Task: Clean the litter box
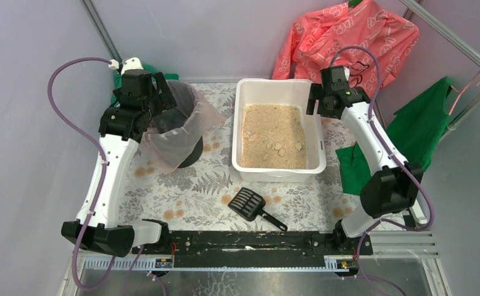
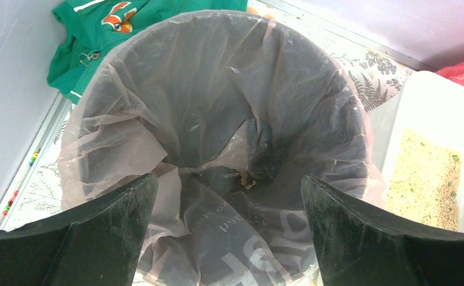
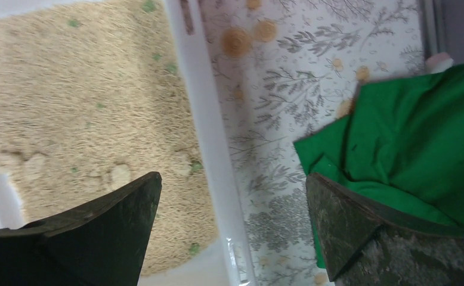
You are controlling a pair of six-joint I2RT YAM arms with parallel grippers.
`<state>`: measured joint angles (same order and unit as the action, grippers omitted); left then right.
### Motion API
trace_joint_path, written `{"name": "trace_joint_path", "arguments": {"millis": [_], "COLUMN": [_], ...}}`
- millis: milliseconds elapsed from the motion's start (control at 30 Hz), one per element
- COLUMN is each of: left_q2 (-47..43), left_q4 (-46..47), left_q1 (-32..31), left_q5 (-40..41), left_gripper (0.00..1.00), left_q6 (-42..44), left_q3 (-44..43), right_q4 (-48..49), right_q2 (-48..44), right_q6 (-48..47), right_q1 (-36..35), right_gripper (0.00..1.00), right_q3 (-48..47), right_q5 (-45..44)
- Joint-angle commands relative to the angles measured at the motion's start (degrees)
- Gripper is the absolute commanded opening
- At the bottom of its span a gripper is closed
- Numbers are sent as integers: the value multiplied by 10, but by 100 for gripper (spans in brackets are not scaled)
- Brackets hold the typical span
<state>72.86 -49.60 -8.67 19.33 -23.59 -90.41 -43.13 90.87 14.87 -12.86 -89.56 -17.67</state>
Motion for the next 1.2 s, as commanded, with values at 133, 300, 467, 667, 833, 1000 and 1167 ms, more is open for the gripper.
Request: {"name": "trace_joint_path", "arguments": {"millis": [133,300,467,667,833,1000,1167], "left_q2": [8,3,-5,-16,-21,-23,-20], "left_q4": [12,12,12,13,13,12,12], "left_q1": [-22,-24,-24,-24,-24,-24,-25], "left_q5": [-7,-4,-8,-3,-1,-5,-10], "left_gripper": [99,99,99,99,99,99,99], "left_q6": [16,20,17,15,15,17,13], "left_q3": [-15,-6,6,20,28,27,30], "right_q4": [-10,-22,-11,-14,19,45,42], "right_q2": [22,58,82,122,139,157,144], "right_q6": [-8,-6,-14,-63,-142,-194,-175], "right_q1": [-3,-3,-3,-3,-3,-1,4], "right_gripper": [99,57,28,12,10,4,0], "right_q3": [44,56,50,20,31,34,44], "right_q5": [-26,-17,-12,-28,-106,-195,-218]}}
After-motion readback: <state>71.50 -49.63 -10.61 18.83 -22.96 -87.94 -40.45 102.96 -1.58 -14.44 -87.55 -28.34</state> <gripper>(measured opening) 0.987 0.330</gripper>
